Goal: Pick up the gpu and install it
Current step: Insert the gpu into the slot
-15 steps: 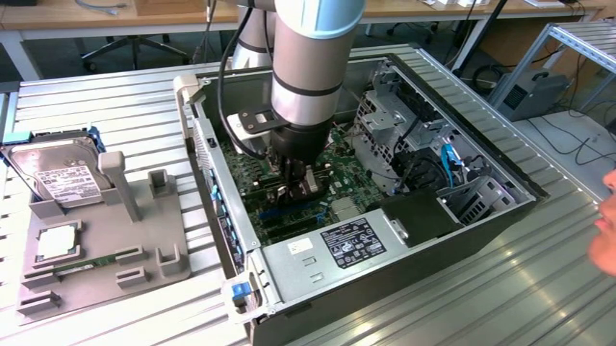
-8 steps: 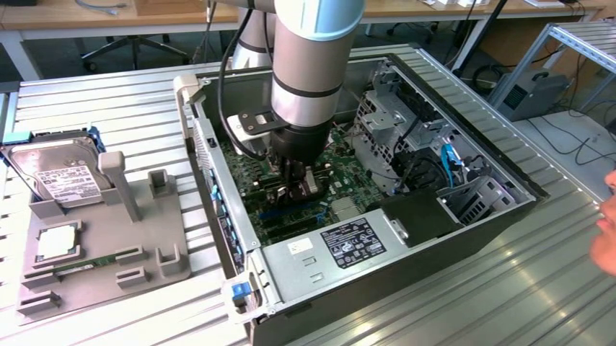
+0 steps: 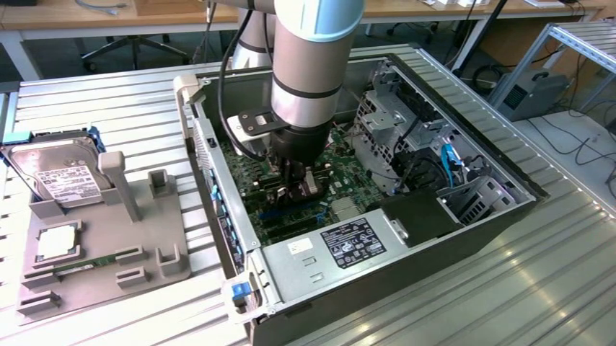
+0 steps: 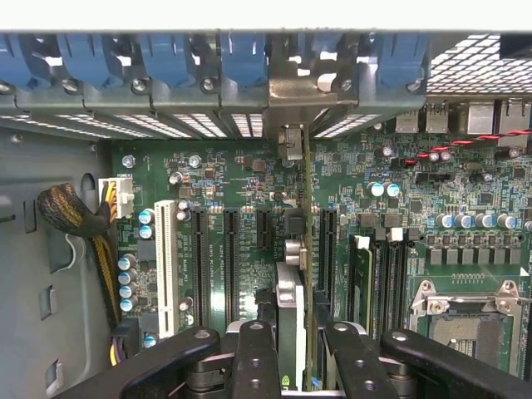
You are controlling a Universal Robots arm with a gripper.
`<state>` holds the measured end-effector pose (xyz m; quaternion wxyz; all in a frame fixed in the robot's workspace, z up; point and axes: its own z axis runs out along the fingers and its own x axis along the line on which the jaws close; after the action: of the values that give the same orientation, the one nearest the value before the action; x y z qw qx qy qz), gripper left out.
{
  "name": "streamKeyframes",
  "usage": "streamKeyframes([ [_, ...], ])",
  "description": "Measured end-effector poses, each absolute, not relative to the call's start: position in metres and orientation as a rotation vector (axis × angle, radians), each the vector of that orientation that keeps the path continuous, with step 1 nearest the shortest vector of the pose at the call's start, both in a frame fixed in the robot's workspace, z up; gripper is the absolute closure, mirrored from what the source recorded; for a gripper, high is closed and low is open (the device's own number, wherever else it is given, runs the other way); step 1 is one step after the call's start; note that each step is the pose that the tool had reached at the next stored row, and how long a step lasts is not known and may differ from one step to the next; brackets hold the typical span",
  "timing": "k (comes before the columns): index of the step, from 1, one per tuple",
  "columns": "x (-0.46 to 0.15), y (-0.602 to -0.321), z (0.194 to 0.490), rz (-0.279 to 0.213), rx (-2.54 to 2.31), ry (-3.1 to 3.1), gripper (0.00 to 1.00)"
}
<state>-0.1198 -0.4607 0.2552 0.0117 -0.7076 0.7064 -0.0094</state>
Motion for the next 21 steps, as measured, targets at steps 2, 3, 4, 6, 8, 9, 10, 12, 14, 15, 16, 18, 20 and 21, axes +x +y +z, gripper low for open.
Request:
streamKeyframes([
  [2,-0.1198,-0.4607,0.2547,-0.029,-2.207,2.203,0.73],
  [3,-0.1198,-0.4607,0.2544,-0.029,-2.207,2.203,0.73],
  [4,-0.1198,-0.4607,0.2540,-0.029,-2.207,2.203,0.73],
  [6,-0.1198,-0.4607,0.2534,-0.029,-2.207,2.203,0.73],
  [8,-0.1198,-0.4607,0.2528,-0.030,-2.207,2.203,0.73],
  [9,-0.1198,-0.4607,0.2525,-0.030,-2.207,2.203,0.73],
  [10,-0.1198,-0.4607,0.2522,-0.030,-2.207,2.203,0.73],
  [12,-0.1198,-0.4607,0.2516,-0.029,-2.207,2.203,0.73],
  [14,-0.1197,-0.4606,0.2513,-0.029,-2.207,2.203,0.73],
  [15,-0.1197,-0.4605,0.2511,-0.030,-2.207,2.203,0.73],
  [16,-0.1198,-0.4605,0.2509,-0.030,-2.207,2.203,0.73],
  [18,-0.1198,-0.4605,0.2507,-0.029,-2.207,2.203,0.73],
  [20,-0.1198,-0.4605,0.2506,-0.029,-2.207,2.203,0.73],
  [21,-0.1198,-0.4605,0.2506,-0.029,-2.207,2.203,0.73],
])
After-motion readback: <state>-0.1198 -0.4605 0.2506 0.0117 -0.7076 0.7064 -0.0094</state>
